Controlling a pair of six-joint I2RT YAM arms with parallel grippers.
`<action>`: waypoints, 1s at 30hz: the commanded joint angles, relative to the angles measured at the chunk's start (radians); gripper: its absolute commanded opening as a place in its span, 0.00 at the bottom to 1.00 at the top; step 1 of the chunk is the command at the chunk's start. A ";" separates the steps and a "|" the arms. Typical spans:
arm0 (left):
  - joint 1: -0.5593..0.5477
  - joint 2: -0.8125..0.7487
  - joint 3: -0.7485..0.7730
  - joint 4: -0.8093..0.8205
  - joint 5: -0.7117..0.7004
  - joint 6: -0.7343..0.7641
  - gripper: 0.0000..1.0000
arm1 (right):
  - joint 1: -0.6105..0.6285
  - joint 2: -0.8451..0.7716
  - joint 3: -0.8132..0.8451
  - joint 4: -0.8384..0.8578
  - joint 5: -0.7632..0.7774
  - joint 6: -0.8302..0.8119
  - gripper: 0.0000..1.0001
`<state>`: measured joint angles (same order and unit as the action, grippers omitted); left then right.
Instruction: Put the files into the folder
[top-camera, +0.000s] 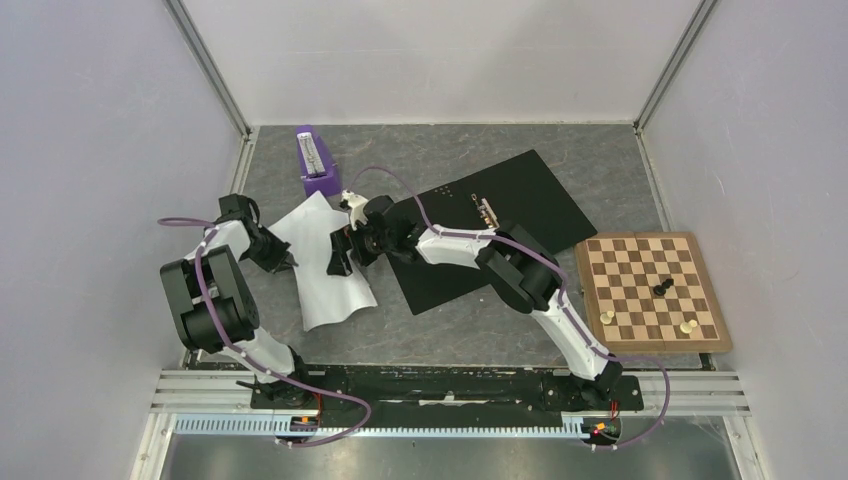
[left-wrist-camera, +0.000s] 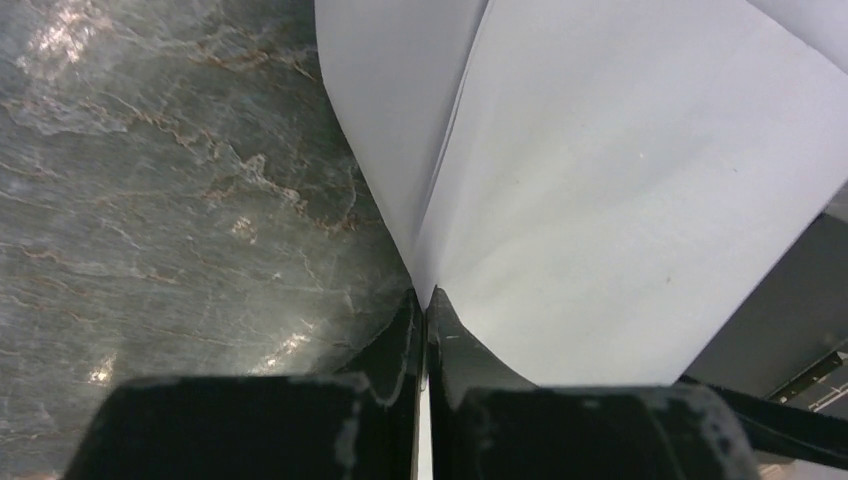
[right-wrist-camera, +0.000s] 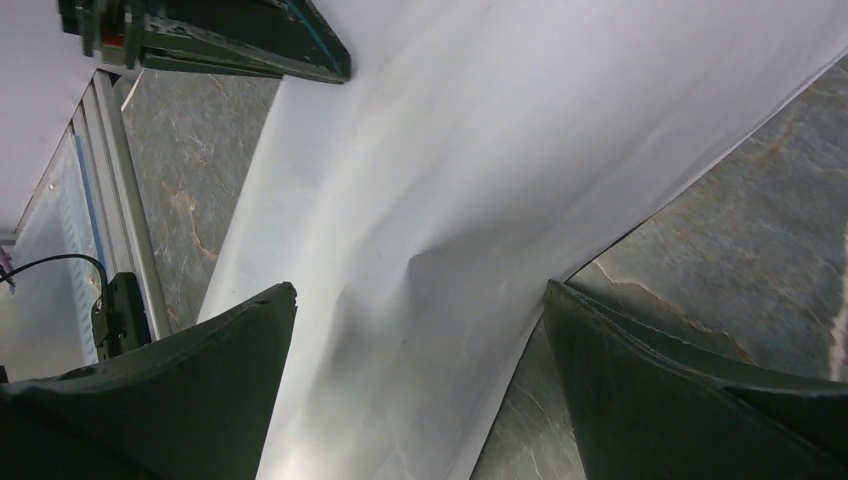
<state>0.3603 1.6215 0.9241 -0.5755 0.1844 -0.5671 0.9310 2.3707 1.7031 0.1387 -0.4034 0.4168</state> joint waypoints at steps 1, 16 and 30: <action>-0.008 -0.071 0.031 -0.041 0.060 0.038 0.02 | -0.030 -0.041 -0.038 -0.116 -0.030 0.007 0.98; -0.023 -0.155 -0.051 -0.020 0.163 0.020 0.02 | -0.018 0.005 0.019 -0.133 -0.063 0.033 0.98; -0.029 -0.391 0.030 -0.083 0.235 0.020 0.02 | -0.139 -0.283 -0.192 -0.105 0.006 0.045 0.98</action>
<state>0.3416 1.3087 0.9119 -0.6651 0.3157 -0.5598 0.8398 2.2181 1.5574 0.0105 -0.4065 0.4366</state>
